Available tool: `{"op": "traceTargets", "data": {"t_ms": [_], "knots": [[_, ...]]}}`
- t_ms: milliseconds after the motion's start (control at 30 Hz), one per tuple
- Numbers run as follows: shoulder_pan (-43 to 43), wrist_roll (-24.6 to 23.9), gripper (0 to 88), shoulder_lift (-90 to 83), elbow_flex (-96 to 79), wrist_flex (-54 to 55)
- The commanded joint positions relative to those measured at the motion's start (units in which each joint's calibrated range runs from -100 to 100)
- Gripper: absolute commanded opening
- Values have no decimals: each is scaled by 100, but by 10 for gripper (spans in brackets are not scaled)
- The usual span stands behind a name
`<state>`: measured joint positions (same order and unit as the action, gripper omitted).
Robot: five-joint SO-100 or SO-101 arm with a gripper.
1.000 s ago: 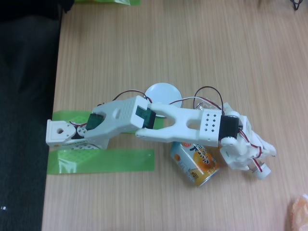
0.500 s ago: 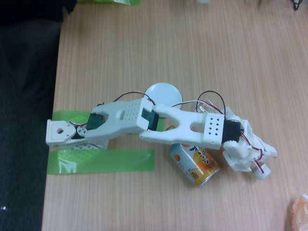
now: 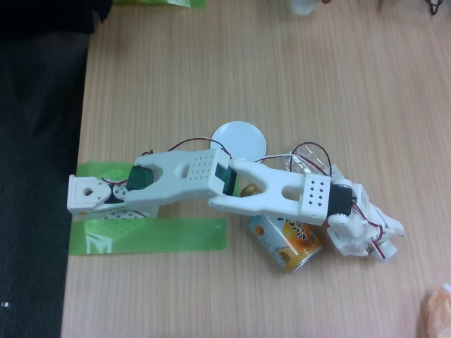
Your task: Pick up the plastic bottle and stand it up on the white place
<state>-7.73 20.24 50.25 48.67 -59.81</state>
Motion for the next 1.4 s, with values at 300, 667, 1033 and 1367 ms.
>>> {"op": "traceTargets", "data": {"t_ms": [300,667,1033,1367], "knots": [[-12,30,281,-57,72,127],[25,36,284,-57,72,127],[25,130,284,-57,81,153],[-27,204,285,-48,18,445]]}}
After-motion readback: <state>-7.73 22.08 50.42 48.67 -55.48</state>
